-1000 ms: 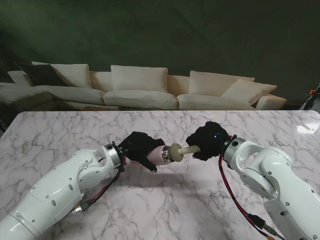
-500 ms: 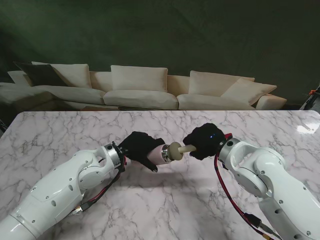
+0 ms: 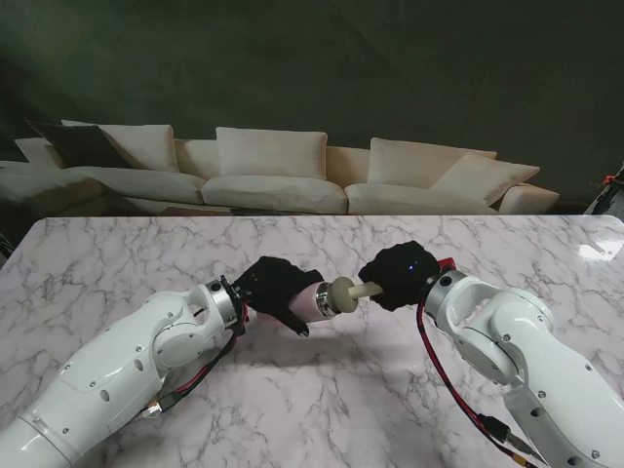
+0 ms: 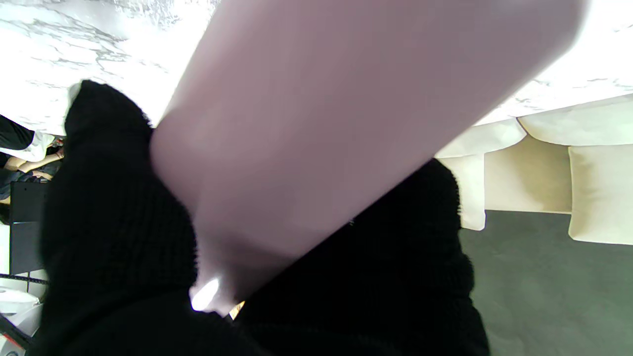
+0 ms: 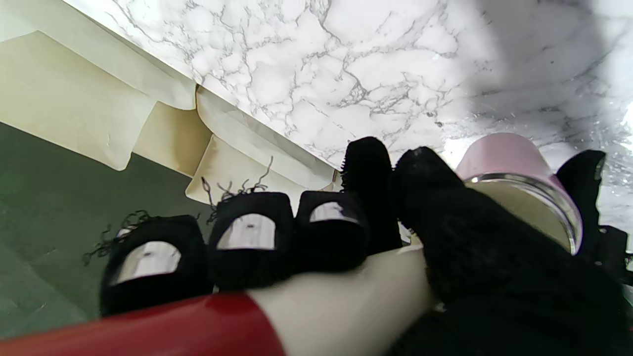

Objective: Clean the thermos with cup brush

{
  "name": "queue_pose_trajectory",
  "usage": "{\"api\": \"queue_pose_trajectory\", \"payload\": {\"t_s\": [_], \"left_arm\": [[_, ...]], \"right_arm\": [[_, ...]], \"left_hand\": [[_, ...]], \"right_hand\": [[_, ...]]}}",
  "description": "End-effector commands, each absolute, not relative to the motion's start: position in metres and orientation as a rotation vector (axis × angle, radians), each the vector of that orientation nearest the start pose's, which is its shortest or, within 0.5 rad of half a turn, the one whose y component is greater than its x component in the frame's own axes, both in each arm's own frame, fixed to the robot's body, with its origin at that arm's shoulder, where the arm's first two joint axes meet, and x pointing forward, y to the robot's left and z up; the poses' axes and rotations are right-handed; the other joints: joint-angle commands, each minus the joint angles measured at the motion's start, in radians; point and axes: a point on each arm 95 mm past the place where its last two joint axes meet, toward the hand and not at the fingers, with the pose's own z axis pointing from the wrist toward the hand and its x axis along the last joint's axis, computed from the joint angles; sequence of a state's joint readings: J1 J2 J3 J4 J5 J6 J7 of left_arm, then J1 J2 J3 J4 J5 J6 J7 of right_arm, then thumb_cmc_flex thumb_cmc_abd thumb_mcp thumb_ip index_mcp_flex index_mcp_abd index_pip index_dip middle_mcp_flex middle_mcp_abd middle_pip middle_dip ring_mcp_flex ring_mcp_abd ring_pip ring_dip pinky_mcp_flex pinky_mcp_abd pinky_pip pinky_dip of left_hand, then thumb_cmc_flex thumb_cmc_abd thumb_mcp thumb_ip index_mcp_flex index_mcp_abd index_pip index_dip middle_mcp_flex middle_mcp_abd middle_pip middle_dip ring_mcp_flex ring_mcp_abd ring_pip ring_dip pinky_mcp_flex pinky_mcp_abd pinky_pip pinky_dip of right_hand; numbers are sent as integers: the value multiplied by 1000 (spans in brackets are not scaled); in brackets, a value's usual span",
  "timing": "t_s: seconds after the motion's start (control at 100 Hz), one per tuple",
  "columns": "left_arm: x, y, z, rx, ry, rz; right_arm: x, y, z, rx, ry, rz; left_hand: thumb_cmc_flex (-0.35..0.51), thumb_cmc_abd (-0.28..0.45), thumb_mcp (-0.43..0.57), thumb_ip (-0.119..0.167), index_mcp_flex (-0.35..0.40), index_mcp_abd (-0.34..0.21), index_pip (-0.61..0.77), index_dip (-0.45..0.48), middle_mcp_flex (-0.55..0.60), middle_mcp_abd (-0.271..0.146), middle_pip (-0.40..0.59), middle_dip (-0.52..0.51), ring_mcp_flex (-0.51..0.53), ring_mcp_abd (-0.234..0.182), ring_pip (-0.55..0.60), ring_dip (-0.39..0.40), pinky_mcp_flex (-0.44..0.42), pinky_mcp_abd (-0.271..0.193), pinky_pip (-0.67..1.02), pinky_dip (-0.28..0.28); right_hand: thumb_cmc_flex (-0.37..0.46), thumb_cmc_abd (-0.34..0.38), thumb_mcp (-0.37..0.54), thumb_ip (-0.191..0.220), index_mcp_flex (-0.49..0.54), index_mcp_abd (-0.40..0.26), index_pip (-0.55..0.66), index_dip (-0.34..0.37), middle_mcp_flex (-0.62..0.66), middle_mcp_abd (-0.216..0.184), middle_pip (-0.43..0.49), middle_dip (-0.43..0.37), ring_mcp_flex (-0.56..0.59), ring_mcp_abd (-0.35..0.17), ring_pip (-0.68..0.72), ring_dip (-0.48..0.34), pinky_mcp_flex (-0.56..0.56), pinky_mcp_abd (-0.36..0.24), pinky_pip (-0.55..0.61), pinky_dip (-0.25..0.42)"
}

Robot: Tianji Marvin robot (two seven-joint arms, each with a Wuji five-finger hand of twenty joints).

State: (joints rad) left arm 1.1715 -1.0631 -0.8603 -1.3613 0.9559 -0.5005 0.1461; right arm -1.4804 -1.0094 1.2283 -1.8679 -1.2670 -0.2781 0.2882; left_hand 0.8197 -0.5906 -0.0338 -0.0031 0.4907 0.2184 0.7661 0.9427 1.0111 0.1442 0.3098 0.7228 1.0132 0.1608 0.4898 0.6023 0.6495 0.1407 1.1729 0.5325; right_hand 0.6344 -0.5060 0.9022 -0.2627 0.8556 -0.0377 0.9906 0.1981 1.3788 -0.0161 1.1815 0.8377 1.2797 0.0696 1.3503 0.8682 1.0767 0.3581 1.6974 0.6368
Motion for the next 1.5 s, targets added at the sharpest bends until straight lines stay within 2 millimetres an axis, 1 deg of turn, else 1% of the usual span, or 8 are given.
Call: {"api": "queue_pose_trajectory", "payload": {"t_s": [0.0,0.09,0.21,0.5,0.52,0.56,0.95,1.49], "left_arm": [[442,-93,-292,-612,1918,-1924],[442,-94,-292,-616,1922,-1923],[441,-97,-292,-622,1916,-1935],[441,-98,-291,-643,1893,-1945],[441,-98,-291,-645,1892,-1946],[441,-98,-290,-650,1891,-1946],[440,-98,-289,-659,1881,-1946],[441,-100,-288,-662,1848,-1942]], "right_arm": [[399,41,-223,606,1891,1312],[400,45,-222,599,1908,1278],[404,51,-223,599,1921,1250],[411,67,-231,594,1947,1204],[411,67,-231,592,1949,1203],[412,69,-233,593,1954,1199],[417,83,-243,590,1985,1156],[413,97,-248,574,1994,1091]], "left_hand": [[399,255,397,43,27,-199,152,33,9,-40,52,28,112,-101,209,76,36,-135,59,7],[398,254,398,43,28,-200,152,32,10,-39,52,28,115,-101,212,78,38,-136,61,8],[396,254,398,43,28,-198,151,32,10,-40,52,27,118,-104,215,80,43,-137,66,10],[396,249,402,42,35,-199,150,25,20,-39,46,14,145,-117,232,87,72,-160,85,17],[396,249,402,41,37,-199,151,25,19,-24,45,12,145,-118,231,87,73,-162,85,17],[397,249,401,40,38,-198,151,24,20,-19,45,10,147,-116,231,87,74,-163,84,17],[396,249,397,38,45,-201,149,16,30,-29,48,3,153,-127,221,86,83,-184,82,17],[402,273,371,31,48,-213,141,11,24,-40,56,7,144,-141,197,79,79,-205,60,10]], "right_hand": [[26,37,53,25,-10,38,37,-25,73,-20,192,29,29,-43,468,125,92,24,242,66],[33,30,61,29,-6,50,37,-27,74,-19,207,27,29,-43,471,137,98,2,292,92],[40,21,75,34,0,67,37,-29,74,-16,220,26,29,-40,475,147,101,-7,314,105],[45,21,81,35,0,72,36,-28,74,-19,226,23,29,-44,474,155,102,-15,322,111],[45,21,81,35,0,72,36,-28,73,-20,226,22,29,-45,473,156,102,-17,322,111],[45,22,81,35,-1,74,35,-27,73,-21,227,21,29,-45,473,157,102,-18,322,112],[49,27,74,36,-5,73,33,-24,73,-22,228,18,30,-51,469,159,102,-20,321,112],[54,39,57,40,-14,67,26,-20,72,-31,219,11,32,-66,463,154,102,-30,310,107]]}}
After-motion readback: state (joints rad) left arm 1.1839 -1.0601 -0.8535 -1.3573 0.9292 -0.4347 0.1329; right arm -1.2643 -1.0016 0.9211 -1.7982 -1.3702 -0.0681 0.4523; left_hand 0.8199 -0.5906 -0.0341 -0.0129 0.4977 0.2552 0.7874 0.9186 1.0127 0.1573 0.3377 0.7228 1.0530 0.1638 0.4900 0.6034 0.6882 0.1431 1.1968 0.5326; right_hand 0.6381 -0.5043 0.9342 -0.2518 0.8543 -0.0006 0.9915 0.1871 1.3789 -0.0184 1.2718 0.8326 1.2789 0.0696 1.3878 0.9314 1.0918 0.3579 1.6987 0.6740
